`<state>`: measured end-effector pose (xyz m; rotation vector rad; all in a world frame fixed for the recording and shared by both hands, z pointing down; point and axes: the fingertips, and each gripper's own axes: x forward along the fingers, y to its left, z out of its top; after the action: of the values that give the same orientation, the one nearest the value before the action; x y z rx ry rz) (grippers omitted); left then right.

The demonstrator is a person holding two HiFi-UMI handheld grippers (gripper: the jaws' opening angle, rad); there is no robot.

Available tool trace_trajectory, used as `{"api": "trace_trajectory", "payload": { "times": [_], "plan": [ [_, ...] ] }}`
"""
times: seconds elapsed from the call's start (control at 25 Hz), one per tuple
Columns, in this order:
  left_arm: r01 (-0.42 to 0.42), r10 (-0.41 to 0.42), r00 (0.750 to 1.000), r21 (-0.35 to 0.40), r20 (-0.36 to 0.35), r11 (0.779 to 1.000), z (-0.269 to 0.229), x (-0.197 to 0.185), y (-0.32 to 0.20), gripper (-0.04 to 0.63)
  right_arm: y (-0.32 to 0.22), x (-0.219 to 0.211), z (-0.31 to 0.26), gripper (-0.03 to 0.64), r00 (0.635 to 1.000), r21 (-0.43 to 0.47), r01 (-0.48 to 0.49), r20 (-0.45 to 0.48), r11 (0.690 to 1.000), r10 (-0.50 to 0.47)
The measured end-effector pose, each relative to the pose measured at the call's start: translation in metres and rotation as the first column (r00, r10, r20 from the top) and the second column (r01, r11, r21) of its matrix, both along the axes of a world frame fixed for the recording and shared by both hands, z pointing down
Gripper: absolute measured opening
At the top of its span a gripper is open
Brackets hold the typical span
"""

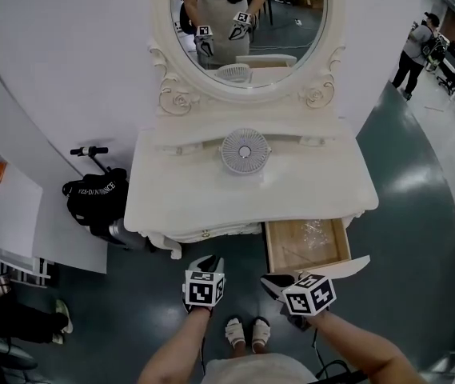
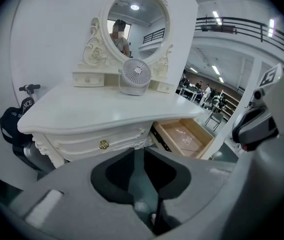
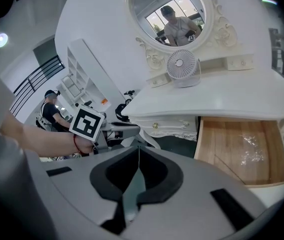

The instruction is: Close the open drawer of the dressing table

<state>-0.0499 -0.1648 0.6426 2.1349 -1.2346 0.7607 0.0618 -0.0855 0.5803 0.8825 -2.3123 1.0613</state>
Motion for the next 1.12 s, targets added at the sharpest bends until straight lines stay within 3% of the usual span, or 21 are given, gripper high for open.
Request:
{"api": "trace_trajectory", "payload": {
  "times": [0.6, 1.12],
  "plan": [
    [-0.045, 0.045, 0.994, 0.007, -0.102, 0.999, -0.045, 0.021, 0.052, 0.014, 0.022, 0.003, -0.021, 0.018, 1.000, 0.019, -0.023, 0.005, 1.000, 0.023],
    [-0.077, 0.074, 0.974, -0.005, -0.215, 0.997, -0.089, 0.045, 0.090, 0.009, 0.045, 0.002, -0.038, 0.018, 1.000, 0.033, 0.017, 0.000, 0.999, -0.017]
  ]
}}
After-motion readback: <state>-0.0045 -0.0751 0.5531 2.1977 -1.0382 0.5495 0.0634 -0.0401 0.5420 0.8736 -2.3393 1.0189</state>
